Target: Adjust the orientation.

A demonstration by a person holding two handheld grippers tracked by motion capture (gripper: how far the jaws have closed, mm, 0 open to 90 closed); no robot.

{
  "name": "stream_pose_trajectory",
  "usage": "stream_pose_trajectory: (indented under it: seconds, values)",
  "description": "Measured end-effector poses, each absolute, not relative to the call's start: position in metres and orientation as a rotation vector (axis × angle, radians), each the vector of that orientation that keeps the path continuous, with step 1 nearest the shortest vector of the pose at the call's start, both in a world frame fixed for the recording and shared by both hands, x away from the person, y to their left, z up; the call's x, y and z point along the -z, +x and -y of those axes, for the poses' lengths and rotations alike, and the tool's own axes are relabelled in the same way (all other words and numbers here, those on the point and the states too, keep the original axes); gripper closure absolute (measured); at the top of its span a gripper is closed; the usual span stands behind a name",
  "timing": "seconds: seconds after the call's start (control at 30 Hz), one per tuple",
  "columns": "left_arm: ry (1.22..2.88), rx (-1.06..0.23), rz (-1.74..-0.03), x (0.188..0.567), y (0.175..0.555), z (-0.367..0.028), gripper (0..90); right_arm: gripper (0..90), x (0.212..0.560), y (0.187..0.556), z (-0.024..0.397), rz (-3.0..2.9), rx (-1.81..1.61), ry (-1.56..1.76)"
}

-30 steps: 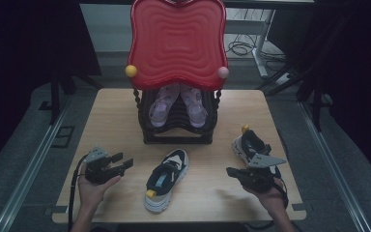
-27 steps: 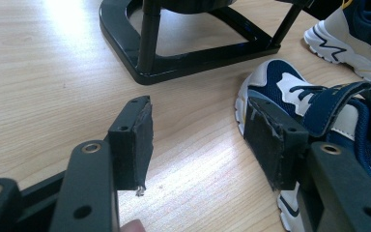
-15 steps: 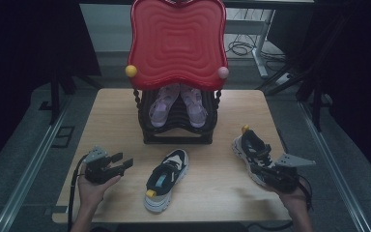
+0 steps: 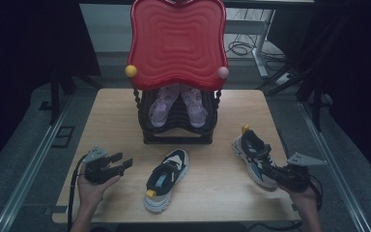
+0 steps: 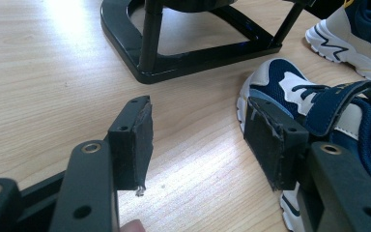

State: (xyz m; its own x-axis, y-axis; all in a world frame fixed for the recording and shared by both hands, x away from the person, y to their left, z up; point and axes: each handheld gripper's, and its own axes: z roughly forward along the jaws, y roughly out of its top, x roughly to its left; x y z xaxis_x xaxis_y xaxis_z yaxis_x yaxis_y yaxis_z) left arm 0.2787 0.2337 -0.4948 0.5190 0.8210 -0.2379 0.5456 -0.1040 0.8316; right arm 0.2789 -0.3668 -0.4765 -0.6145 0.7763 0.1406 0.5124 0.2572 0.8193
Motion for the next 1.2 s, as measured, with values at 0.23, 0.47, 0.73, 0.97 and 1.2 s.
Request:
stream_pose_trajectory:
  seconds: [0.23, 0.47, 0.73, 0.97, 1.2]
  values:
    - [1.767, -0.35, -1.147, 0.493, 0.278, -0.236, 44.0, 89.9, 0.476, 0.279, 0.389, -2.192, -1.258, 1.245]
    - [1.775, -0.351, -1.14, 0.493, 0.278, -0.234, 43.9, 89.9, 0.483, 0.276, 0.414, -2.16, -1.196, 1.314]
    - [1.772, -0.348, -1.151, 0.494, 0.279, -0.236, 43.6, 89.9, 0.486, 0.288, 0.416, -2.21, -1.131, 1.302]
    - [1.773, -0.348, -1.15, 0.494, 0.279, -0.236, 43.5, 90.0, 0.488, 0.297, 0.416, -2.244, -1.089, 1.314]
    - [1.775, -0.347, -1.149, 0.494, 0.279, -0.236, 43.5, 89.9, 0.489, 0.299, 0.416, -2.259, -1.08, 1.304]
